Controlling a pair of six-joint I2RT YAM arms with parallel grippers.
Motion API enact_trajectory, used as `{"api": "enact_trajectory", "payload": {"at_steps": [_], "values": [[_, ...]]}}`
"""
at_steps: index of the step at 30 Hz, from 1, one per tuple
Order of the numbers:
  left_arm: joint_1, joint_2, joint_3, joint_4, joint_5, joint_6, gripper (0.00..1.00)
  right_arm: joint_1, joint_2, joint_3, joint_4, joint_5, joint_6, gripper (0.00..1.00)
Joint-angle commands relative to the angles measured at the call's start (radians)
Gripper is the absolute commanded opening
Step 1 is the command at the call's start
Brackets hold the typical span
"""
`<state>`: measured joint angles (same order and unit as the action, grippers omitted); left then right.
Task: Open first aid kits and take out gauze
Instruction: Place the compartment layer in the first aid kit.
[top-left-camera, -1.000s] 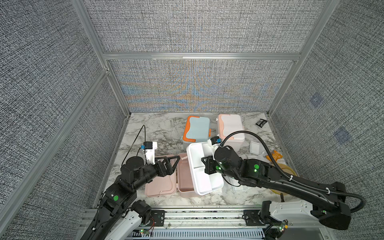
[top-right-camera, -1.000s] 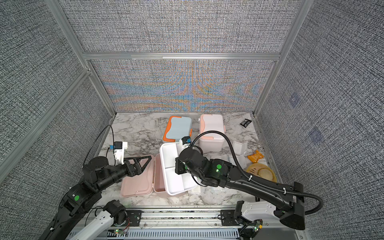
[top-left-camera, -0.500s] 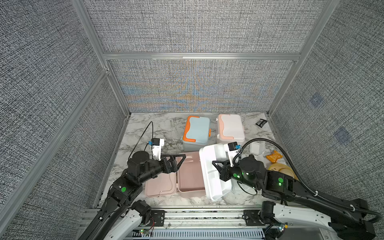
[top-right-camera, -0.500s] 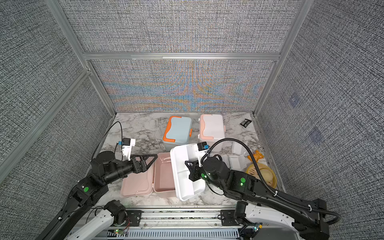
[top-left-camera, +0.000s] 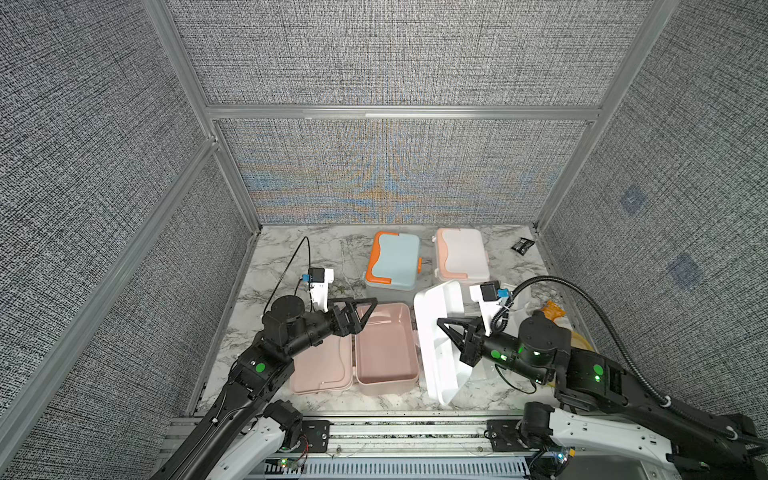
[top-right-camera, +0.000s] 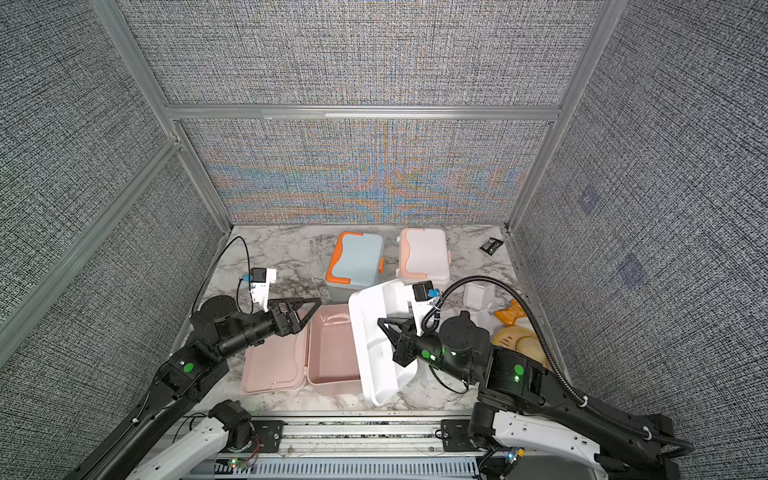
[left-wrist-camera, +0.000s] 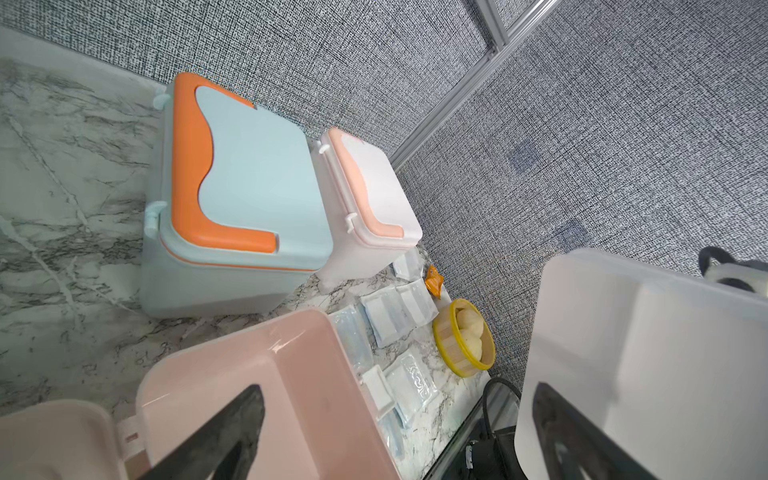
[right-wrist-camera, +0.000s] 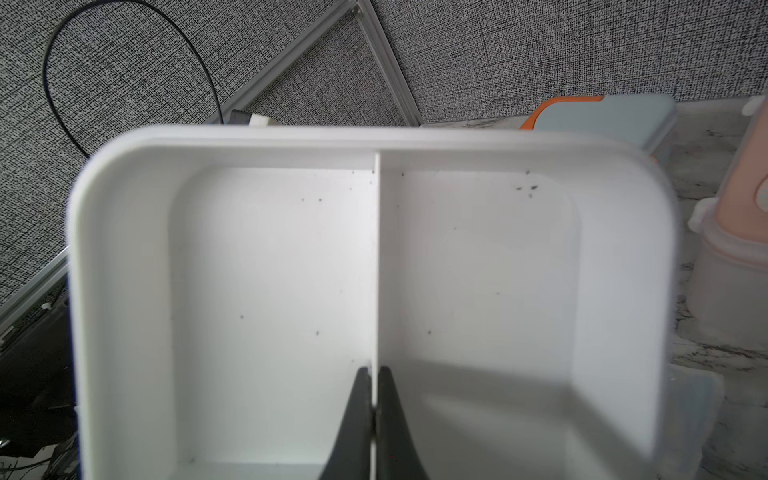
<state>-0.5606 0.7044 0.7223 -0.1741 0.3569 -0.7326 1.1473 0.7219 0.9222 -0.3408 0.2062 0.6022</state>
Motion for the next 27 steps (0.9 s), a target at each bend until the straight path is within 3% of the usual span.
{"api": "enact_trajectory", "payload": {"at_steps": [1,10,19,23,27], "values": [[0.001,0.008,0.017,0.029,0.0,0.027,1.0,0.002,0.0,-0.001,0.045,0.025,-0.027,0.0],[0.001,-0.126,0.022,-0.153,-0.05,0.061,1.0,-0.01,0.114,0.029,0.143,0.02,-0.058,0.0],[0.001,-0.288,0.045,-0.354,-0.185,0.08,1.0,-0.017,0.422,0.197,0.157,-0.059,0.022,0.0],[0.001,-0.31,0.049,-0.387,-0.215,0.085,1.0,-0.018,0.58,0.305,0.054,-0.036,0.112,0.0],[0.001,-0.327,0.055,-0.419,-0.246,0.09,1.0,-0.018,0.735,0.472,-0.192,0.046,0.234,0.0]]}}
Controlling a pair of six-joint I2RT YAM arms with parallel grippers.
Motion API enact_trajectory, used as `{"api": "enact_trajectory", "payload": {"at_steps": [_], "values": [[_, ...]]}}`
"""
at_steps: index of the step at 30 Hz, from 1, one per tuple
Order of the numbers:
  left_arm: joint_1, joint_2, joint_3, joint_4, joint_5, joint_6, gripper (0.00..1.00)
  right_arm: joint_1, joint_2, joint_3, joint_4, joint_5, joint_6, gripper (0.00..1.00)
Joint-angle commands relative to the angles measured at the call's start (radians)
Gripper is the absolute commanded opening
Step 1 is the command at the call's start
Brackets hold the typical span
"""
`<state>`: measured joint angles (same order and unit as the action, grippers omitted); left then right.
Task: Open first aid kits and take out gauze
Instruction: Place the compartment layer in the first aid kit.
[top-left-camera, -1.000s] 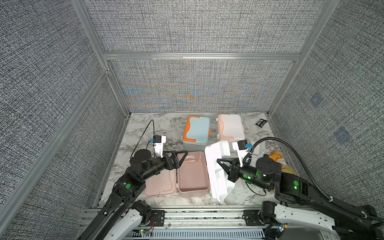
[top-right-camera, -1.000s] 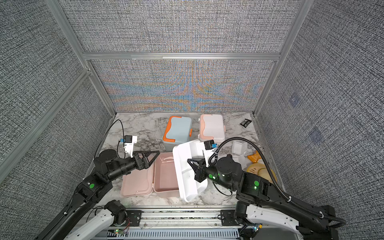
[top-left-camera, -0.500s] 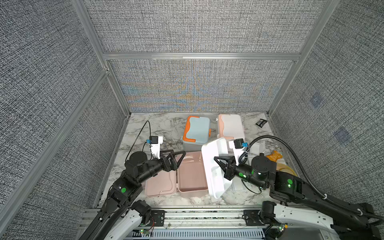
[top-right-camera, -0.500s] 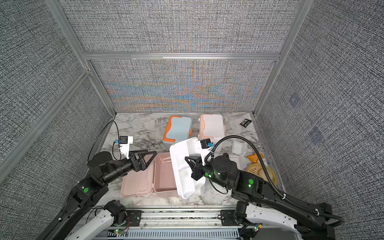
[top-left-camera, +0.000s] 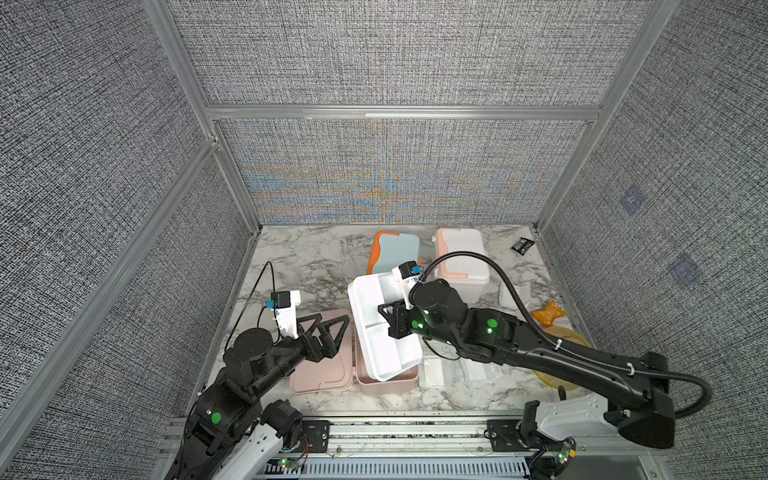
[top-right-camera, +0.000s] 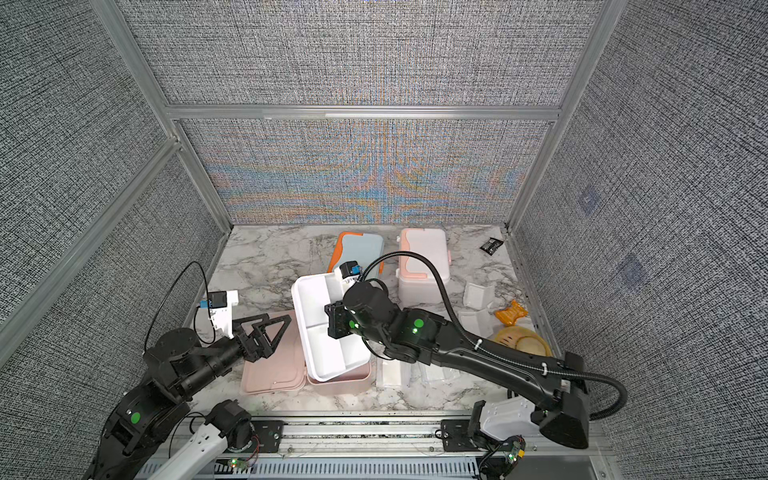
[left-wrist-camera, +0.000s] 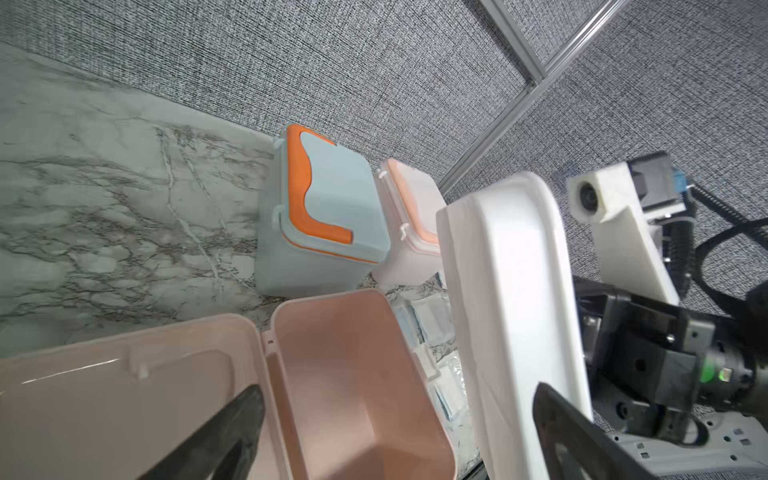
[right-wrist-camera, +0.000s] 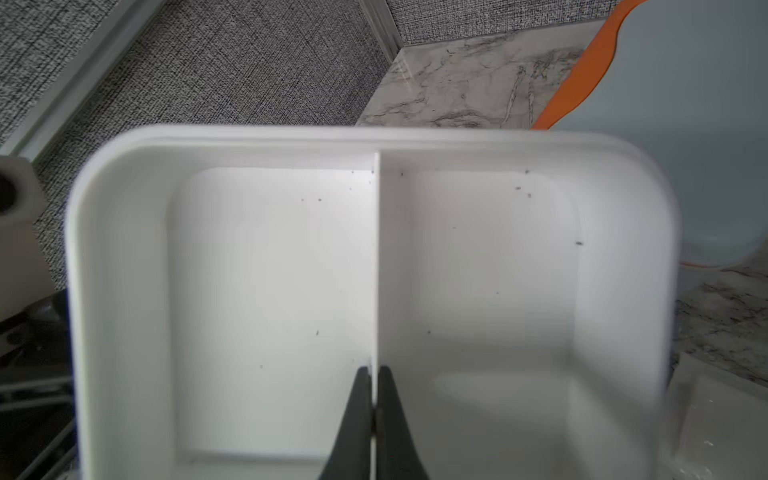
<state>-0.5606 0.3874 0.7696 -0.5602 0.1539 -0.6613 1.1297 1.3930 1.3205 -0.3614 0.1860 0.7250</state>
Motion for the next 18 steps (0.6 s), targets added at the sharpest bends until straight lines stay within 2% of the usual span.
{"api": "enact_trajectory", "payload": {"at_steps": [1,7,18], "values": [[0.001,-0.015,0.01,-0.04,-0.051,0.02,1.0,-0.001,0.098,0.112,-0.228,0.083,0.135,0.0],[0.001,-0.009,0.016,-0.071,-0.077,0.035,1.0,-0.001,0.298,0.352,-0.569,0.155,0.262,0.0],[0.001,0.008,-0.002,-0.056,-0.073,0.037,1.0,-0.001,0.492,0.528,-0.752,0.166,0.277,0.0]]}}
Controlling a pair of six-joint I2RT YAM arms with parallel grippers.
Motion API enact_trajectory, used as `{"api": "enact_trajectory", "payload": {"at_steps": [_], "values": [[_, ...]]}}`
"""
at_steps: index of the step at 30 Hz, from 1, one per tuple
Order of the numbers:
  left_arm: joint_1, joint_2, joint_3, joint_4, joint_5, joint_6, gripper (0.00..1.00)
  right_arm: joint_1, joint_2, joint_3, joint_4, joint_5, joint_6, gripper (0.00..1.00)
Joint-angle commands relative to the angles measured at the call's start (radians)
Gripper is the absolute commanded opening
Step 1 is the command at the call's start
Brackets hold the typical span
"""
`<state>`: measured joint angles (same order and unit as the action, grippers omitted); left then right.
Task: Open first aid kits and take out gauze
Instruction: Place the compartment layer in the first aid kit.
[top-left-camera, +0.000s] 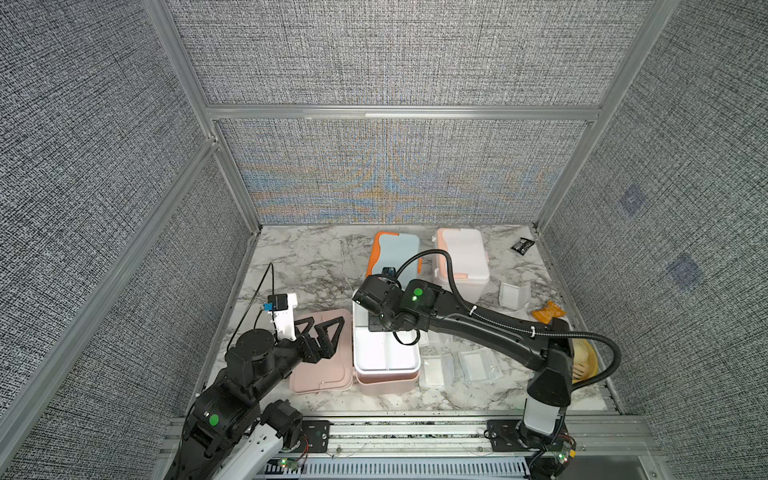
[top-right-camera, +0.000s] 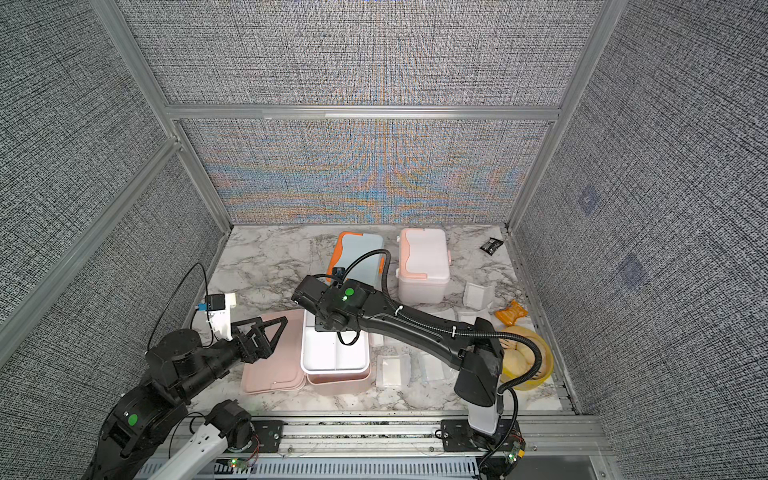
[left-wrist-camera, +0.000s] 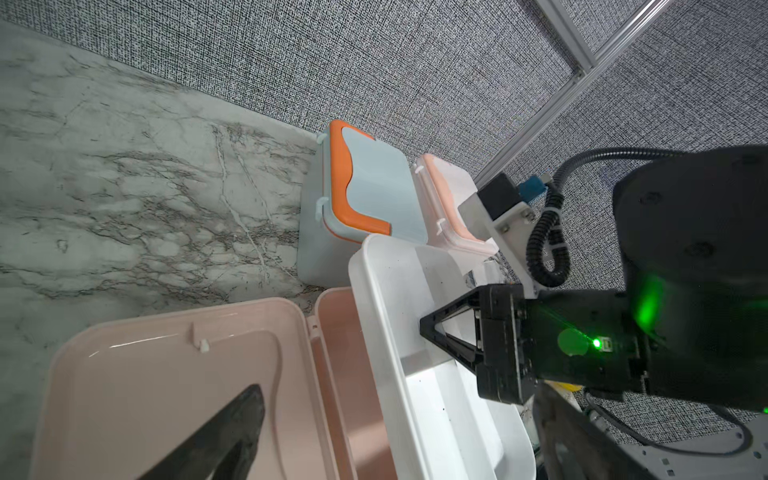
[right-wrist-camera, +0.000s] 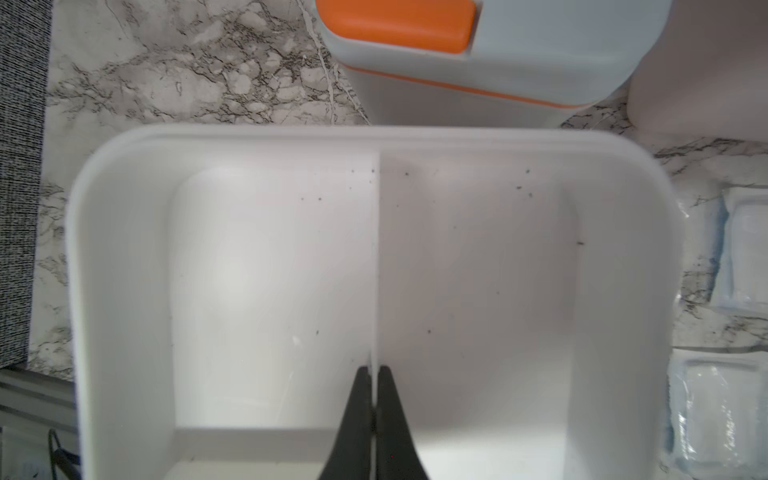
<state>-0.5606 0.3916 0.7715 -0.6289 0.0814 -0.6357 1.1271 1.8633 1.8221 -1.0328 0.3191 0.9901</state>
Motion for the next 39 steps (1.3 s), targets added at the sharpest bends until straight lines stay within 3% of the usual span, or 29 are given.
{"api": "enact_trajectory", "payload": {"at_steps": [1,23,39], "values": [[0.001,0.004,-0.005,0.012,0.0,0.011,1.0,0.0,0.03,0.035,-0.088,0.034,0.009,0.0],[0.001,0.019,-0.026,0.036,0.002,0.01,1.0,0.005,0.163,0.09,-0.134,-0.027,0.02,0.0],[0.001,0.018,-0.037,0.043,-0.002,0.009,1.0,0.008,0.176,0.097,-0.169,0.013,0.033,0.0]]}}
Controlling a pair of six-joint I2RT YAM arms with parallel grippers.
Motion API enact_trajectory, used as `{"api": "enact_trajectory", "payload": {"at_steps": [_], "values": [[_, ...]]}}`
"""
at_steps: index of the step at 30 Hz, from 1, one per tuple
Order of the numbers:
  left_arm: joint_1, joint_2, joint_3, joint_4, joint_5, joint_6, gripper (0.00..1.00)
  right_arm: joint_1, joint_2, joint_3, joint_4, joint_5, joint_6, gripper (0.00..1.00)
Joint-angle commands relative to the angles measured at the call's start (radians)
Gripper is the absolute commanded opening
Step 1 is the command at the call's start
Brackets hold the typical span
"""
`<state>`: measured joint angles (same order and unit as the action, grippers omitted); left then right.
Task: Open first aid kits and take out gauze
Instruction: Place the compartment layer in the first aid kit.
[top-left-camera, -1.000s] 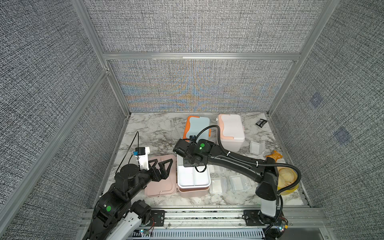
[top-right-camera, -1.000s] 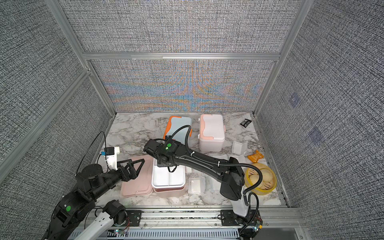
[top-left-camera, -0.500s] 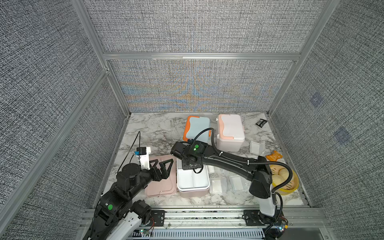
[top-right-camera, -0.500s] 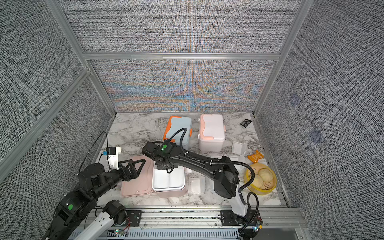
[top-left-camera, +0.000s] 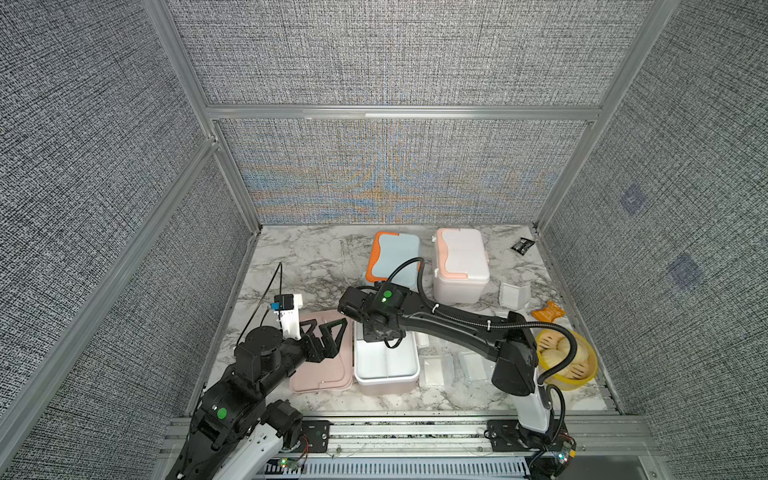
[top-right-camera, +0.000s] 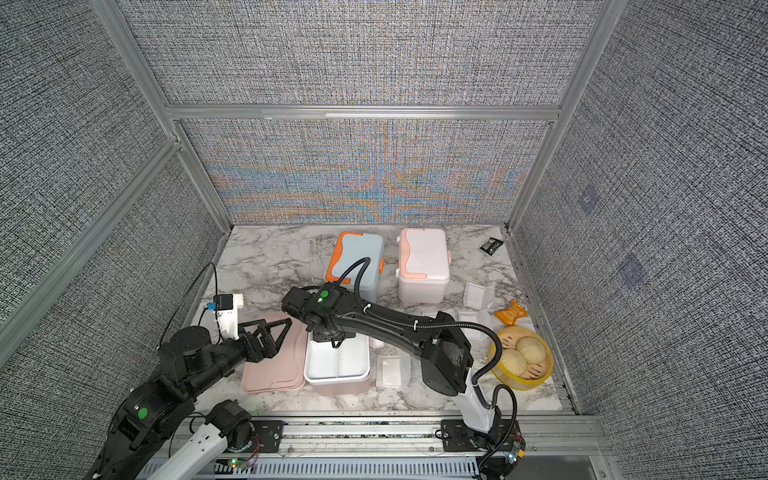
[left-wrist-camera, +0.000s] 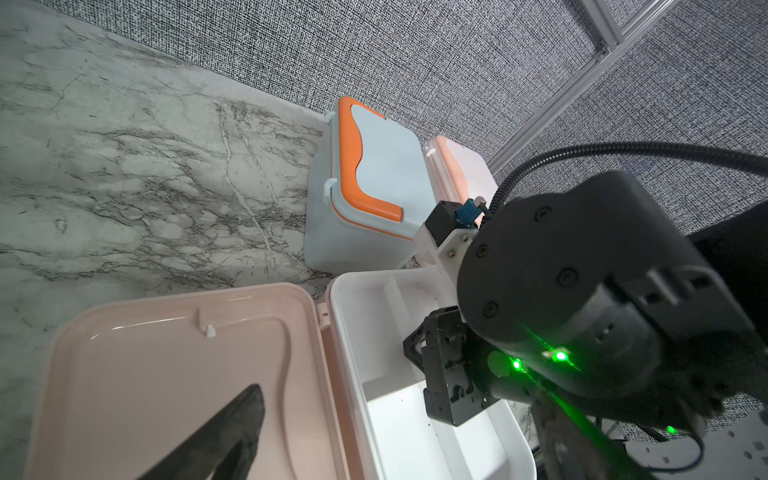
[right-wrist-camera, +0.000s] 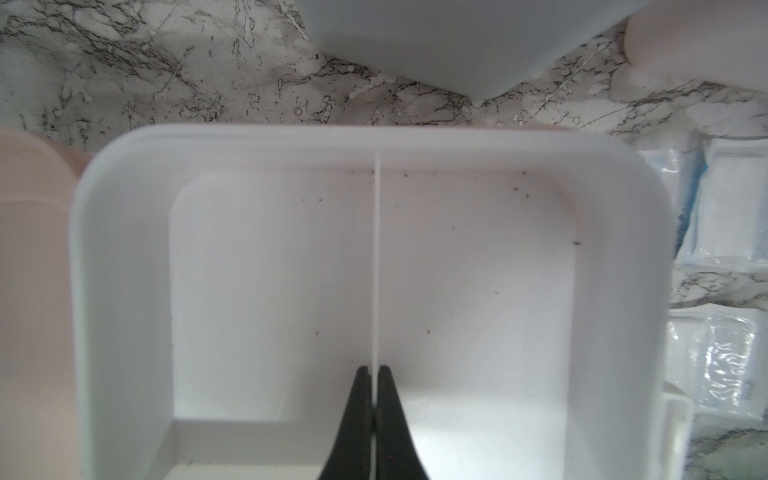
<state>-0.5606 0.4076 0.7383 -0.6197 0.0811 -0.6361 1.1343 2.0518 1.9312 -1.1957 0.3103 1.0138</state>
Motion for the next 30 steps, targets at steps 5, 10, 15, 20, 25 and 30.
{"api": "enact_trajectory", "payload": {"at_steps": [5,10,15,20,25,30], "values": [[0.001,0.011,-0.008,0.035,-0.004,0.009,1.0,-0.002,-0.024,-0.048,0.061,-0.004,0.004,0.0],[0.001,0.016,-0.013,0.033,-0.007,0.01,1.0,-0.01,-0.019,-0.047,0.072,0.003,0.0,0.0],[0.001,0.017,-0.015,0.031,-0.01,0.012,1.0,-0.015,-0.012,-0.047,0.082,0.006,0.002,0.0],[0.001,0.025,-0.018,0.029,-0.019,0.015,1.0,-0.014,-0.008,-0.052,0.087,-0.02,0.001,0.16],[0.001,0.047,-0.025,0.019,-0.043,0.022,1.0,-0.014,-0.042,-0.065,0.089,-0.031,-0.004,0.42],[0.001,0.081,-0.025,-0.042,-0.165,0.034,1.0,-0.015,-0.114,-0.086,0.102,-0.034,-0.02,0.62]]}}
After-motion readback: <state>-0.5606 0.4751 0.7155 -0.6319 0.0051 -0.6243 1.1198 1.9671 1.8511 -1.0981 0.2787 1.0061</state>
